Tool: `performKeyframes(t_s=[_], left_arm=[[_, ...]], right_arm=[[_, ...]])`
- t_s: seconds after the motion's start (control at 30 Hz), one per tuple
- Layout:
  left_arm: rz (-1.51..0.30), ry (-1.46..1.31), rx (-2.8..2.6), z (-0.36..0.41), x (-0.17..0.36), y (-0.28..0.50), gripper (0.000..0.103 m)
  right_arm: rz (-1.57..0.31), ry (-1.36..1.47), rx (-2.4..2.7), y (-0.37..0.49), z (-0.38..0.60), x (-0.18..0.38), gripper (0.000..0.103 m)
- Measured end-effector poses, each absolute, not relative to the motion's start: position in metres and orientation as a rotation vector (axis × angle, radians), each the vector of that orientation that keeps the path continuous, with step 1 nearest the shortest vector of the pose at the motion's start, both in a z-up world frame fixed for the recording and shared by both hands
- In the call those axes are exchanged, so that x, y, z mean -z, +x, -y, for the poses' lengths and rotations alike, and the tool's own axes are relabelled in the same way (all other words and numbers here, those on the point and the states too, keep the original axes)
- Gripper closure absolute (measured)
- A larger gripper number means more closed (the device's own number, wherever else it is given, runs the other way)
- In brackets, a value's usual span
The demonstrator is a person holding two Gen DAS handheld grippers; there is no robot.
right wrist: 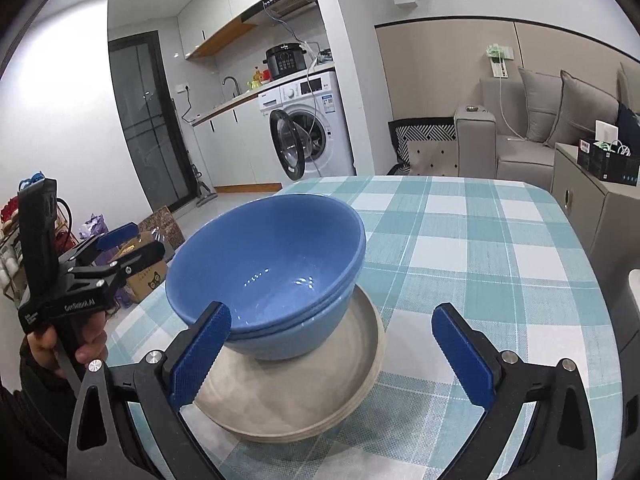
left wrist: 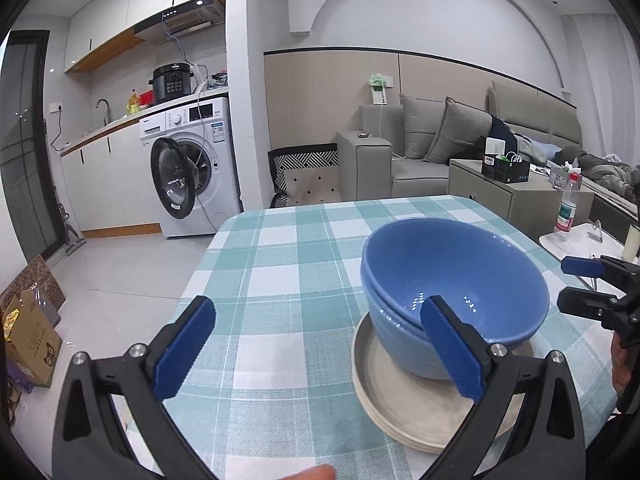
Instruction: Organize plates and bowls
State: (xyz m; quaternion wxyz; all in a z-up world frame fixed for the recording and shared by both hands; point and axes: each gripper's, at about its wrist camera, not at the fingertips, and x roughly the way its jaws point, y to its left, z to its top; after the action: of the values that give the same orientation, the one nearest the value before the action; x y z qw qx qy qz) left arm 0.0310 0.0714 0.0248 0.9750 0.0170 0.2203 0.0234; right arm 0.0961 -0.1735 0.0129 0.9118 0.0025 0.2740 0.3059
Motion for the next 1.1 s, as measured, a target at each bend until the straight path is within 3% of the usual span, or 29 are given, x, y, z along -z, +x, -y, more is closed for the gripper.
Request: performKeyframes(t_s=[0.47,1.1], left_arm=[[-0.4,0.0,-0.047,-0.063,0.017,0.004,0.0],[-0.365,0.006,0.019,-0.049,0.028,-0.009,0.0]], right_arm=[[-0.455,0.003,-0.672,0.061,0.186,0.014,0.001],[-0.436,-0.019,-0.688,0.038,0.18,0.029,0.001]])
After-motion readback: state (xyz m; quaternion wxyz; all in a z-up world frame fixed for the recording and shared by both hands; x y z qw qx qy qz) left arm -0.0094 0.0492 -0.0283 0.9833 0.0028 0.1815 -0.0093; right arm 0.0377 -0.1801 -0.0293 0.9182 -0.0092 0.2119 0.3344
